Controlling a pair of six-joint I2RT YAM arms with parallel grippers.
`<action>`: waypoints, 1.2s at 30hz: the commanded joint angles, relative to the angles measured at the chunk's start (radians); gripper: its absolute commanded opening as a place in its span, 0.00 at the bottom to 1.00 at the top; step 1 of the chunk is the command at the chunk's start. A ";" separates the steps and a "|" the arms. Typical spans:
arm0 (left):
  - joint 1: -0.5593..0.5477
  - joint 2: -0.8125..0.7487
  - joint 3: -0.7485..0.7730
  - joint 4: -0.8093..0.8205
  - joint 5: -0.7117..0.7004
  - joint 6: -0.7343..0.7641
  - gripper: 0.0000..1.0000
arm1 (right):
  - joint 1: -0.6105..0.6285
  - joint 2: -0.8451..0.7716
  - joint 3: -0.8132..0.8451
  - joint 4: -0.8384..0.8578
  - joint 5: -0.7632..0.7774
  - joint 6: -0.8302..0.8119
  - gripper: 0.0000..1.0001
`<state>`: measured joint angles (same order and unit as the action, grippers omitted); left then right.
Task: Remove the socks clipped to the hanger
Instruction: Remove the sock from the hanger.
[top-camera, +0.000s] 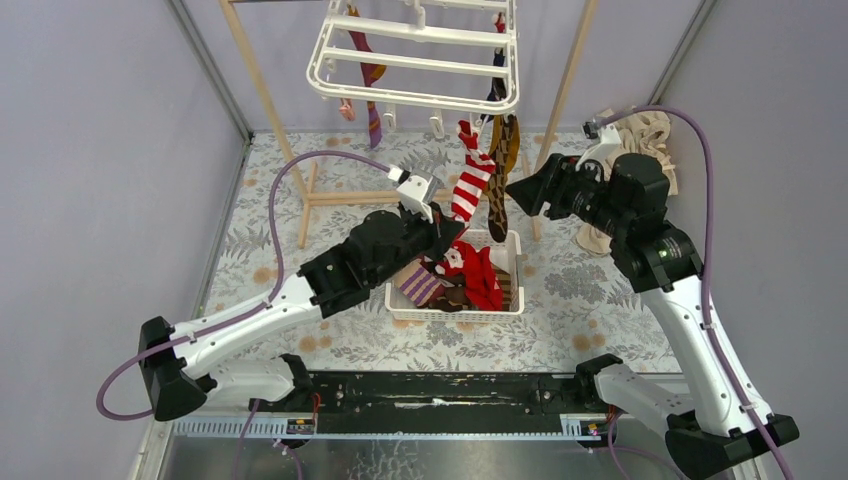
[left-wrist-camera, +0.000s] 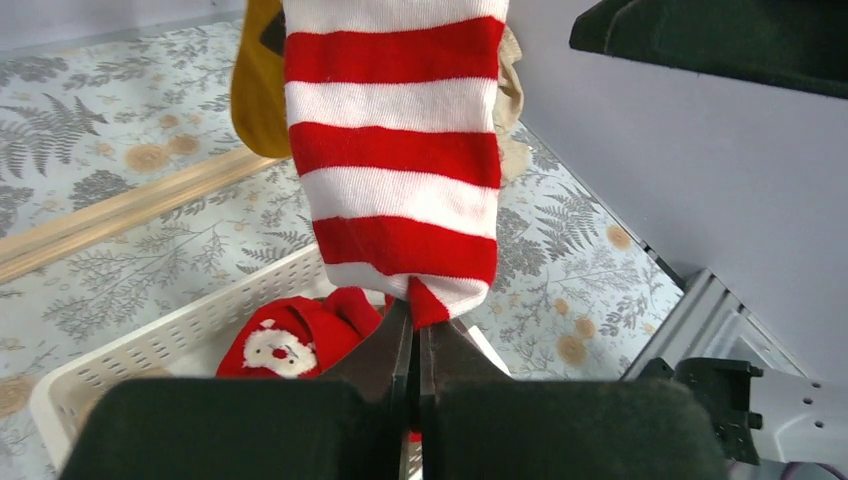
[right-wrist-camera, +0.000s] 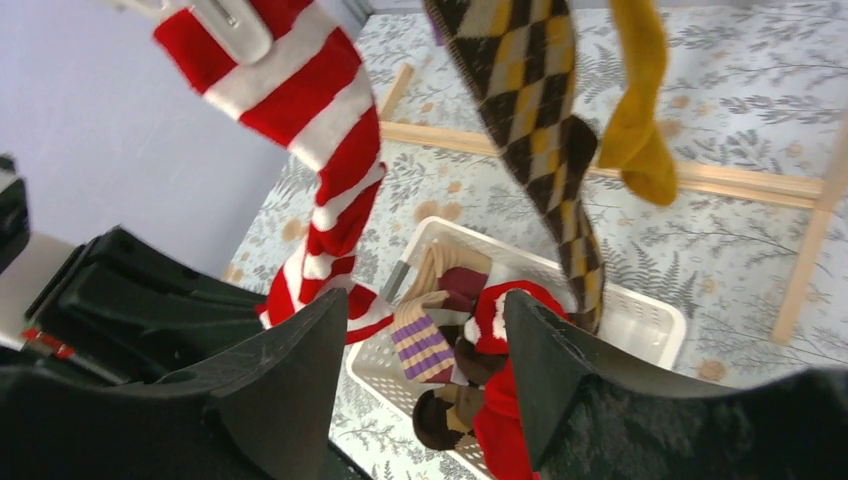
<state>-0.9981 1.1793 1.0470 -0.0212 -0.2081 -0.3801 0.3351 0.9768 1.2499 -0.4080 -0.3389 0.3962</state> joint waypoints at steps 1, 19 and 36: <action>-0.024 0.021 0.056 -0.029 -0.124 0.059 0.00 | 0.036 0.017 0.110 -0.053 0.150 -0.049 0.65; -0.184 0.082 0.100 -0.061 -0.480 0.148 0.00 | 0.558 0.163 0.296 -0.064 0.927 -0.104 0.62; -0.222 0.032 0.017 0.043 -0.536 0.168 0.00 | 0.659 0.317 0.454 0.026 1.096 -0.107 0.63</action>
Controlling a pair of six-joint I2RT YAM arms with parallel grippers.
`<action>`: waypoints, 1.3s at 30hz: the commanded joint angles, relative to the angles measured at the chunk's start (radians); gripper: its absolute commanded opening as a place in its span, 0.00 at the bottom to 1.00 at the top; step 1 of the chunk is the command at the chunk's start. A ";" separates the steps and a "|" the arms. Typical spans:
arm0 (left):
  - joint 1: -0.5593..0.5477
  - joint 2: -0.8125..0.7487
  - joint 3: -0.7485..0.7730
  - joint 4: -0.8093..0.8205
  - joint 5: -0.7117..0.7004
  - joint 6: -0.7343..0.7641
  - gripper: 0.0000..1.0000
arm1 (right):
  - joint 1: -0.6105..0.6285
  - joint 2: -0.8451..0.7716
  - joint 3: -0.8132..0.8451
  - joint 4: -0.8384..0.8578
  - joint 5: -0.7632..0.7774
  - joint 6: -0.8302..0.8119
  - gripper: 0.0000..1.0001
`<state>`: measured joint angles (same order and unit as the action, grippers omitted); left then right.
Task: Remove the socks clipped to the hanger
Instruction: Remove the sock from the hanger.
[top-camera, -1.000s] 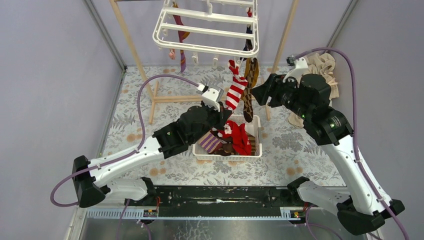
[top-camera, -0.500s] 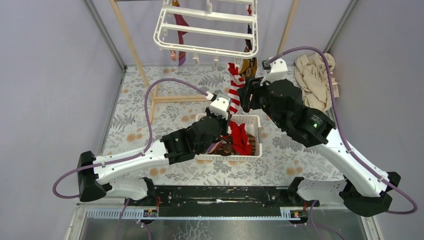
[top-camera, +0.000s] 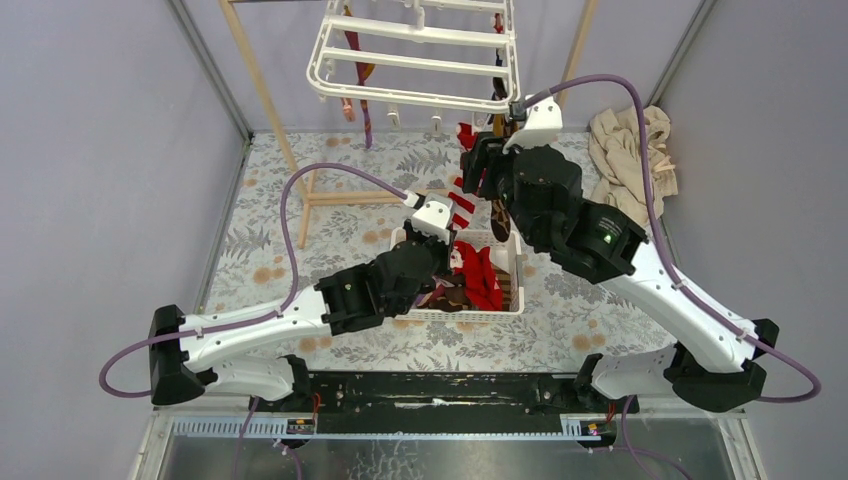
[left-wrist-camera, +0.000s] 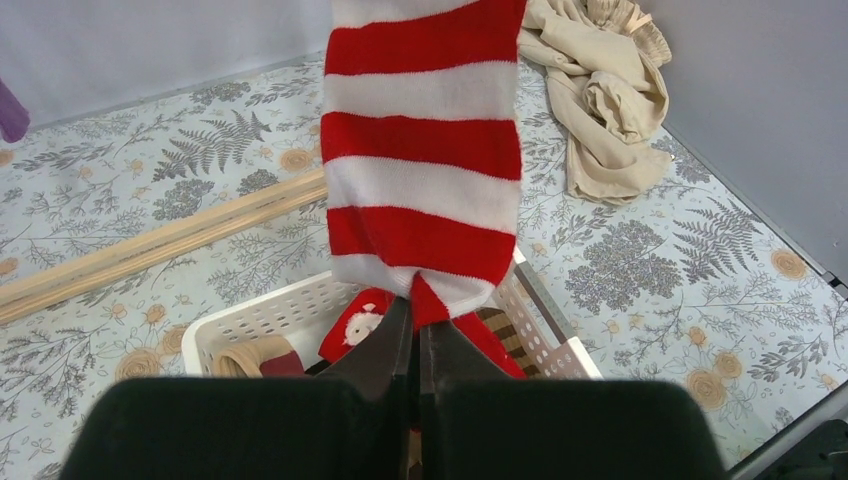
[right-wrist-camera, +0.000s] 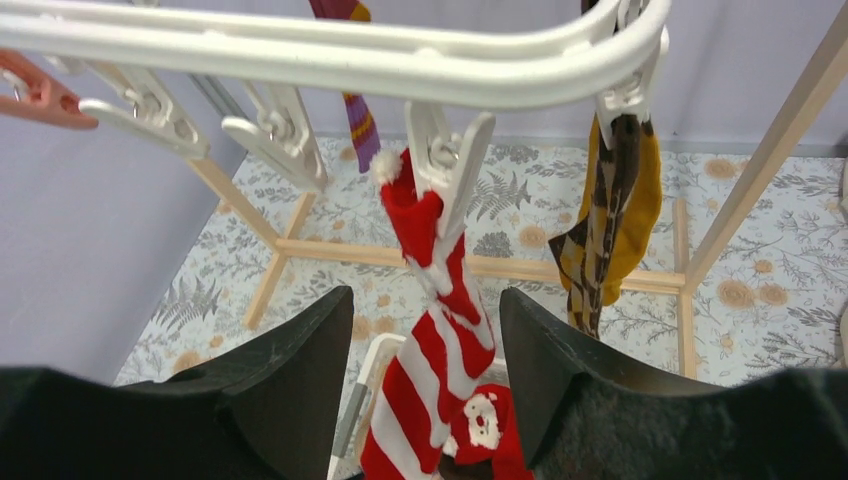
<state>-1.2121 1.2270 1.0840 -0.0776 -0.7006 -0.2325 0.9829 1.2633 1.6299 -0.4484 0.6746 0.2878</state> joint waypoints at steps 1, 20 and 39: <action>-0.007 -0.016 -0.024 0.106 -0.041 0.022 0.00 | 0.011 0.044 0.088 0.068 0.090 0.003 0.63; -0.007 -0.052 -0.081 0.148 -0.031 0.051 0.00 | 0.016 0.219 0.267 0.056 0.228 -0.031 0.64; -0.007 -0.083 -0.097 0.130 -0.027 0.043 0.00 | 0.016 0.239 0.268 0.114 0.260 -0.061 0.42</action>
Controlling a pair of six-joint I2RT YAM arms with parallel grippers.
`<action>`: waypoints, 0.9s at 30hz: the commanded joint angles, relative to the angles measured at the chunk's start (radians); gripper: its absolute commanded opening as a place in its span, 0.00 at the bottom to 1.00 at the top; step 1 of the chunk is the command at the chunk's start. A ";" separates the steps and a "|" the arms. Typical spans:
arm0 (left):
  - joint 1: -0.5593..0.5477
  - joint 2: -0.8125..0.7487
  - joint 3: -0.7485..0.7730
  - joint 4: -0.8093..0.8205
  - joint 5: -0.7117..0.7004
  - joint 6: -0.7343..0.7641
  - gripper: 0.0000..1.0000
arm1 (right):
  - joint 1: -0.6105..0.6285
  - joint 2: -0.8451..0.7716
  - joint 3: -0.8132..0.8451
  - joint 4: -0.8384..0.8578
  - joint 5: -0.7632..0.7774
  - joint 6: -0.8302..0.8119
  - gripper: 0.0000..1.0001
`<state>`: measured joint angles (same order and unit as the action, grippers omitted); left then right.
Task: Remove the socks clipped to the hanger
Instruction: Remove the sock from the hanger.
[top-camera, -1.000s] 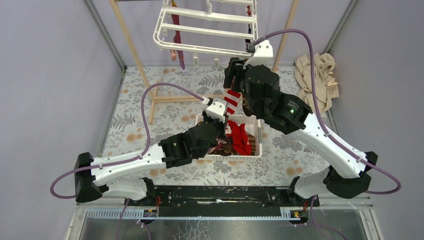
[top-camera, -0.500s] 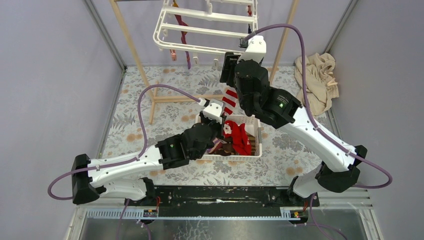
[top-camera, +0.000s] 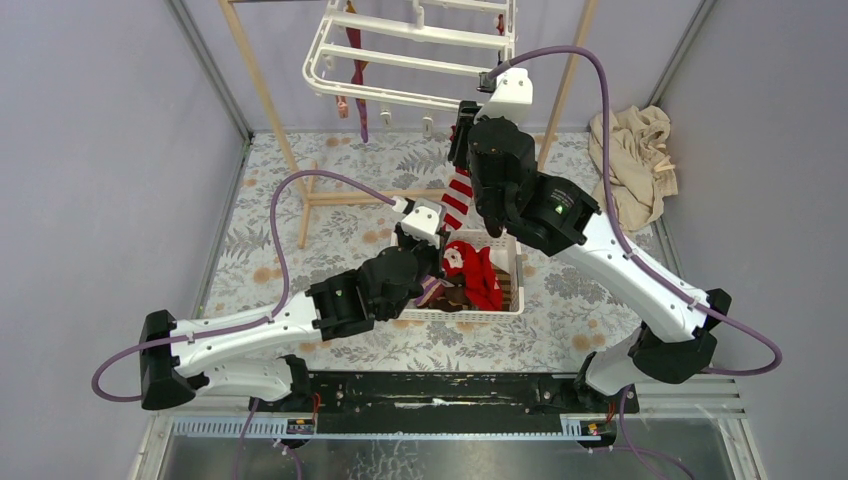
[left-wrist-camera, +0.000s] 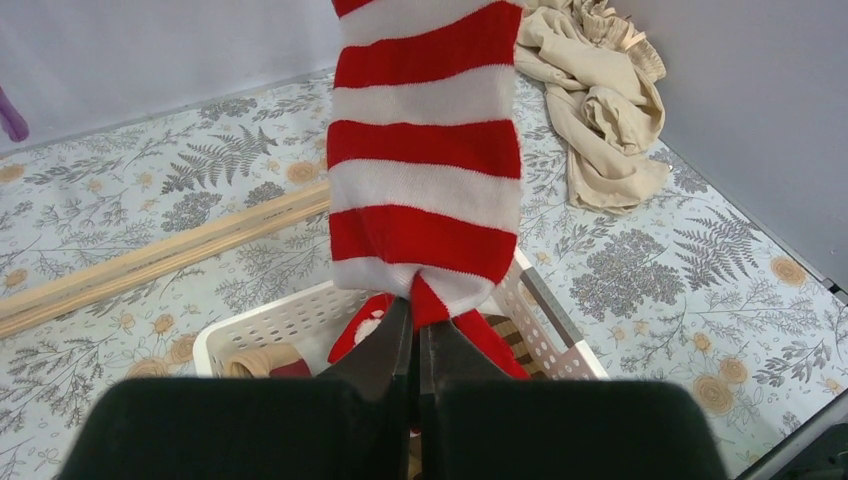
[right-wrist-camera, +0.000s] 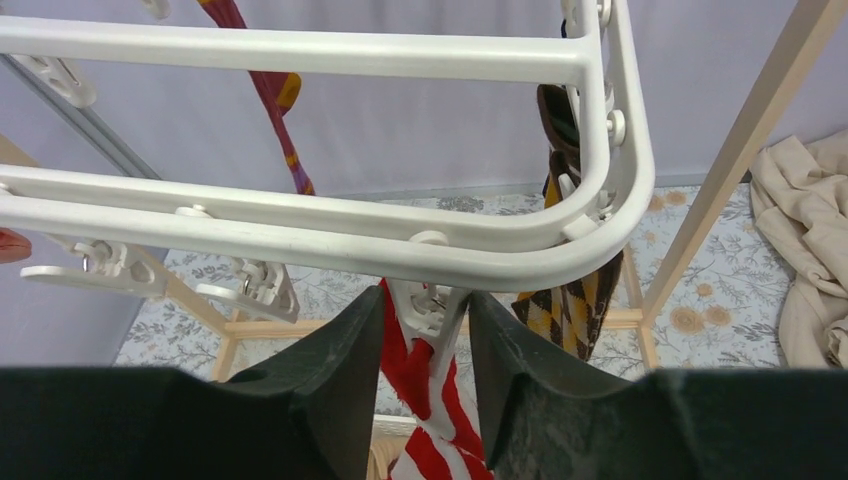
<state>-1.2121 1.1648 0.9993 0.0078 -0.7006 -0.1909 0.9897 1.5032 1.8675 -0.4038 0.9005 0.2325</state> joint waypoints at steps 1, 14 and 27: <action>-0.007 -0.020 -0.013 0.043 -0.028 -0.001 0.00 | 0.009 -0.001 0.030 0.073 0.032 -0.005 0.40; -0.007 -0.020 -0.014 0.032 -0.039 -0.008 0.00 | -0.006 -0.033 -0.018 0.095 -0.002 0.010 0.04; -0.007 0.001 0.002 0.044 -0.054 0.011 0.00 | -0.023 -0.113 -0.050 0.046 -0.127 0.092 0.58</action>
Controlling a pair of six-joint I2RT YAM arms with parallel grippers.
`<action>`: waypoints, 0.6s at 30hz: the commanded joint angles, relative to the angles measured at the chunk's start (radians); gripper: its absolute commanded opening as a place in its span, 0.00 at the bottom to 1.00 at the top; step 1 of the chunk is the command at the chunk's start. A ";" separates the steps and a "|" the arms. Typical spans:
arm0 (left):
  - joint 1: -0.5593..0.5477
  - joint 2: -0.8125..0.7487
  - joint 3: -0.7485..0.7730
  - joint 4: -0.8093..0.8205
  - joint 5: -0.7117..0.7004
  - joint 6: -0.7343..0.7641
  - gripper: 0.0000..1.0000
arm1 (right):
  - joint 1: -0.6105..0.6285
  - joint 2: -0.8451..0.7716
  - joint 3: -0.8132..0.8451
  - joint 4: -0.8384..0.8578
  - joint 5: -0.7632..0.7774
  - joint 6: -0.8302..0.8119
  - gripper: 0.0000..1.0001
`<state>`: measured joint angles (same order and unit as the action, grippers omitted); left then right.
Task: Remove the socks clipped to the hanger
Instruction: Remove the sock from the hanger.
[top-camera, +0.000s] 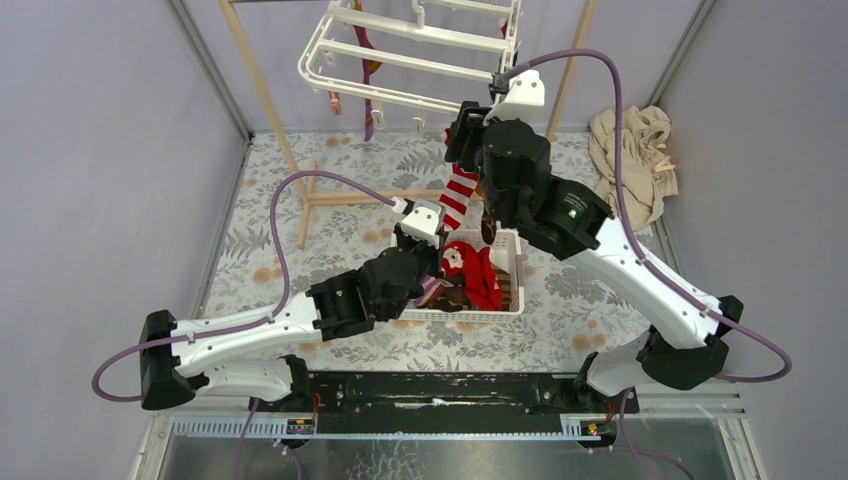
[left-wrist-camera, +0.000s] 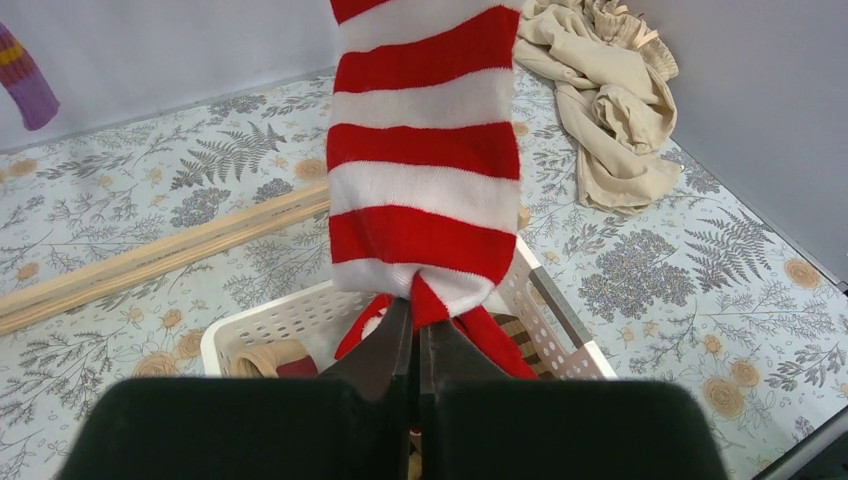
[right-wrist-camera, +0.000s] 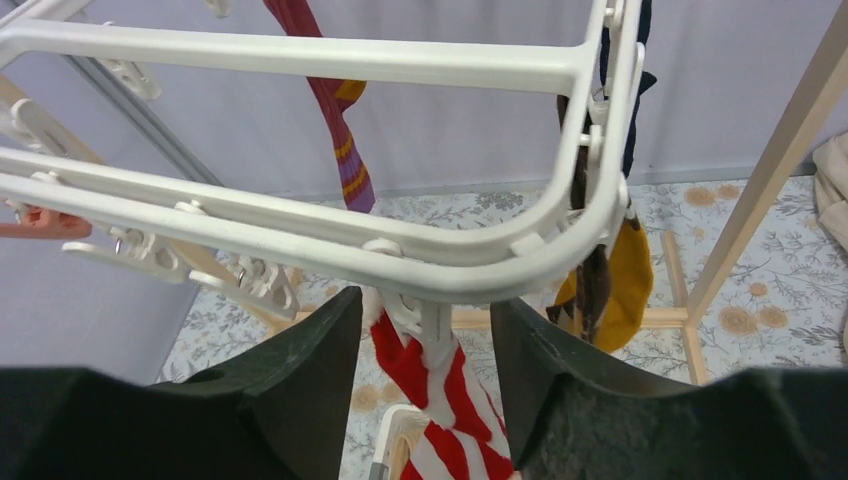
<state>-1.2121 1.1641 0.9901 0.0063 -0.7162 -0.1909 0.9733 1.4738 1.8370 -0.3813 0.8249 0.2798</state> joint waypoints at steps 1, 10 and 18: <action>-0.007 0.002 0.013 0.046 -0.038 0.013 0.00 | -0.007 -0.098 -0.032 0.022 -0.063 0.051 0.65; -0.007 0.006 0.045 0.045 -0.005 0.027 0.00 | -0.007 -0.380 -0.364 0.064 -0.324 0.153 0.74; -0.007 0.019 0.079 0.067 0.040 0.021 0.00 | -0.009 -0.537 -0.612 0.129 -0.536 0.314 0.72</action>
<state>-1.2121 1.1763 1.0271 0.0082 -0.6937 -0.1802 0.9676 0.9695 1.3075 -0.3386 0.4263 0.4805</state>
